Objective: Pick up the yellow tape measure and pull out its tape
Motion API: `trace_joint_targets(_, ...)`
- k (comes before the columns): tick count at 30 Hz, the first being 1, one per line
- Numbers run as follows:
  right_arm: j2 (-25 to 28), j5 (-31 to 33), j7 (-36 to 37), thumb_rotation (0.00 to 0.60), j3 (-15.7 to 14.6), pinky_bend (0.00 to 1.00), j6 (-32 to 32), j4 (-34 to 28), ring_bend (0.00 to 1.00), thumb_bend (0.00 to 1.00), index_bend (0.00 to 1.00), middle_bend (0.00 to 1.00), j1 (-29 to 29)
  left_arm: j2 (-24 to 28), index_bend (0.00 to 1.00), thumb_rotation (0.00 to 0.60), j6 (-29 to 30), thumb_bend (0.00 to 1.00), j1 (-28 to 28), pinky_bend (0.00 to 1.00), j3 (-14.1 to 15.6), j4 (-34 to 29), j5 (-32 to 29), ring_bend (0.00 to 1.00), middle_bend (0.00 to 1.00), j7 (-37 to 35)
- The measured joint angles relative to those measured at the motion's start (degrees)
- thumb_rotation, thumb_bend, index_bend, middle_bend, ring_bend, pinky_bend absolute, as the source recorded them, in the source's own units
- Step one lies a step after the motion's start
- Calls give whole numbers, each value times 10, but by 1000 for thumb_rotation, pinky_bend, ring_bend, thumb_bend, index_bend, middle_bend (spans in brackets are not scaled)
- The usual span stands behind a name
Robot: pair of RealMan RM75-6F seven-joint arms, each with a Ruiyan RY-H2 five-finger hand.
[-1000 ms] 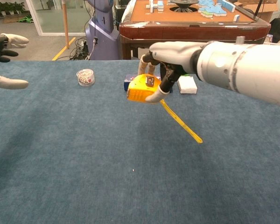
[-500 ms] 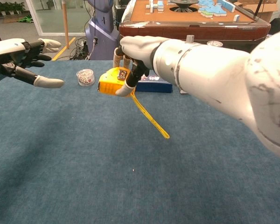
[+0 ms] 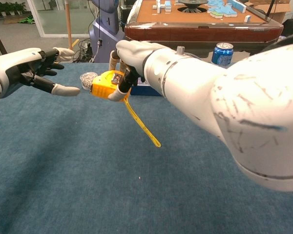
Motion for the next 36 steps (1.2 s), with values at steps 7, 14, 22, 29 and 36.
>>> trace_joint_targets(7,-18,-2,4,600,6,374,-3,23,478,733,573,575,6,-10,0,600,3,134,-7,0,-4,7,-10,0,0,0)
trace_joint_targets(14,-31,-9,11,600,16,374,-4,46,479,732,573,575,11,-13,0,600,2,135,-10,0,-5,8,-14,0,0,-3)
trace_joint_targets(22,-48,-11,13,600,24,374,-10,67,480,732,573,575,16,-18,0,600,3,134,-14,0,-7,10,-19,0,0,-6)
trace_joint_targets(29,-62,-12,15,600,29,374,-16,79,484,733,573,575,20,-19,0,600,0,134,-16,0,-7,14,-23,0,0,-7)
trace_joint_targets(36,-60,-16,14,600,28,374,-17,75,484,733,574,575,16,-21,0,600,2,134,-18,0,-6,23,-27,0,0,-4)
